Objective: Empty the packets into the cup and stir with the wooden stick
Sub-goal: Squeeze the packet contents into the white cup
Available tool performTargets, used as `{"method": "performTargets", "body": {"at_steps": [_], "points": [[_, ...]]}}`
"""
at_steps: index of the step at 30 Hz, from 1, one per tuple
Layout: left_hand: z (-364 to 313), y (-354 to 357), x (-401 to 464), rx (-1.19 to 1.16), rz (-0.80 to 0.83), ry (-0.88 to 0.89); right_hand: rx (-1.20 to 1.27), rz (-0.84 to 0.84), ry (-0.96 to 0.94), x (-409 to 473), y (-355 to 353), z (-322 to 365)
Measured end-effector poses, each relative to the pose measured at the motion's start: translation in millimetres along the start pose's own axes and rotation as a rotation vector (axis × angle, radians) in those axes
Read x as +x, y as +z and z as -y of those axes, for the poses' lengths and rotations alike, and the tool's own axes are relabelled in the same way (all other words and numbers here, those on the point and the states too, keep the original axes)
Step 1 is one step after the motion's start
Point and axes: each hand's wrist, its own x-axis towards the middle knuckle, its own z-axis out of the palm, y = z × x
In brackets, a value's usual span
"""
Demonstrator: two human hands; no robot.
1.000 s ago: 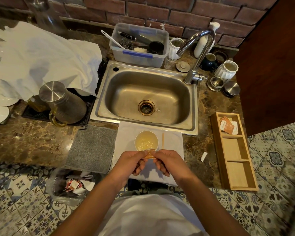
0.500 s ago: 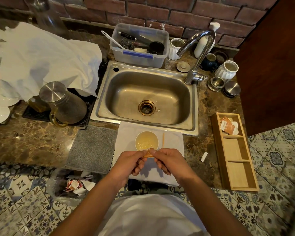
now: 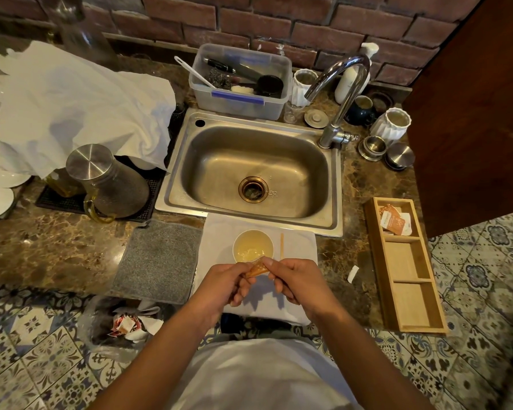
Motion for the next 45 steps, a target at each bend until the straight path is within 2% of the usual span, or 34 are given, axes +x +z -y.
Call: {"method": "performTargets", "body": {"at_steps": [17,24,29,35,40,45], "points": [[-2,-2,-3,-0.059,0.022,0.0,-0.02,-0.03,0.023,2,1,-2],[-2,2,-5,0.0,0.018,0.041,-0.17,-0.128,-0.021,5,5,-8],[-3,-2,-4,0.011,0.005,0.065,0.022,0.004,-0.05,1,4,-6],[-5,-2,-4,0.017,-0.013,0.065,-0.061,-0.08,-0.015,5,10,-9],[-3,3,-6,0.063,-0.032,0.079,0.243,0.028,0.004,5,10,-13],[-1,3,-6,0.055,-0.064,0.089,-0.013,-0.066,-0.011,5,11,-16]]}}
